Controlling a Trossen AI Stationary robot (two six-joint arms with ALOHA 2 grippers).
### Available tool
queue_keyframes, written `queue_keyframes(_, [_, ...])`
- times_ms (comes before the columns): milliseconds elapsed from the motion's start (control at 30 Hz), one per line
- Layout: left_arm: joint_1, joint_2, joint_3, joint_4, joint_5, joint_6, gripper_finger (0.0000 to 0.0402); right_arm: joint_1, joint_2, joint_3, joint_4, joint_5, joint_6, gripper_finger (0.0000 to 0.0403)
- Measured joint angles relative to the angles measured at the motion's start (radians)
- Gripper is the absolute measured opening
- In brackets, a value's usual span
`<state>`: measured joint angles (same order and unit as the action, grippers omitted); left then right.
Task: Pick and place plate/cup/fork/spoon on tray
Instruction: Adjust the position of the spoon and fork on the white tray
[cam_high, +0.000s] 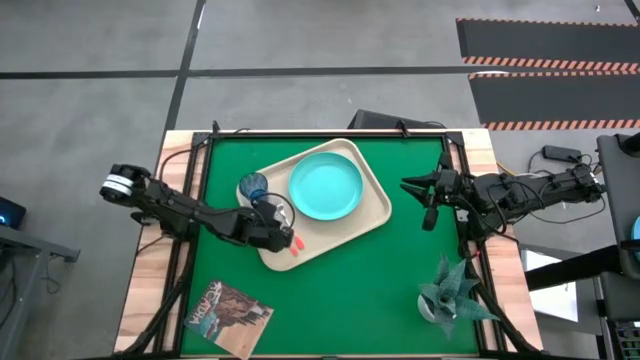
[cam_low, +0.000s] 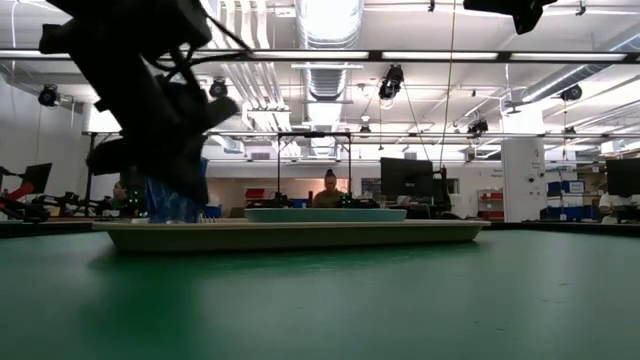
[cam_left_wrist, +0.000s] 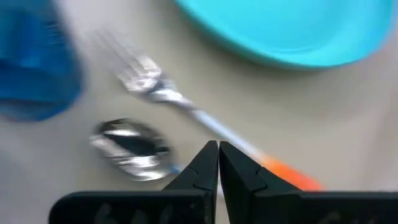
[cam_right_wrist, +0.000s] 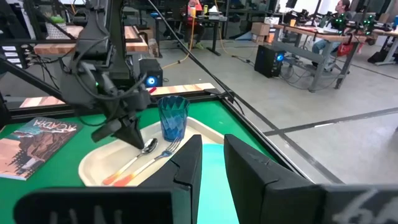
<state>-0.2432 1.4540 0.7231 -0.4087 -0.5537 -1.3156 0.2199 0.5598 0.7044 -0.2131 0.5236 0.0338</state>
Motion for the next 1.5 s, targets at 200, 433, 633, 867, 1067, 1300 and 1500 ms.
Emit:
queue_keyframes(200, [-0.013, 0.031, 0.039, 0.066, 0.005, 0.049, 0.0, 0.0, 0.0, 0.0, 0.0, 0.0, 0.0, 0.0059])
queue_keyframes(433, [-0.069, 0.082, 0.047, 0.068, 0.04, 0.041, 0.0, 0.0, 0.0, 0.0, -0.012, 0.0, 0.0, 0.0059])
queue_keyframes(633, [-0.086, 0.13, 0.049, 0.085, 0.038, 0.04, 0.0, 0.0, 0.0, 0.0, -0.012, 0.0, 0.0, 0.0059])
queue_keyframes(867, [-0.087, 0.16, 0.05, 0.087, 0.04, 0.04, 0.0, 0.0, 0.0, 0.0, -0.013, 0.0, 0.0, 0.0059])
queue_keyframes(1067, [-0.087, 0.164, 0.049, 0.087, 0.048, 0.04, 0.0, 0.0, 0.0, 0.0, -0.013, 0.0, 0.0, 0.0059])
queue_keyframes(1300, [-0.087, 0.164, 0.039, 0.088, 0.048, 0.039, 0.0, 0.0, 0.0, 0.0, -0.014, 0.0, -0.008, 0.0059])
queue_keyframes(1500, [-0.088, 0.164, 0.036, 0.087, 0.055, 0.039, 0.0, 0.0, 0.0, 0.0, -0.015, 0.0, -0.008, 0.0059])
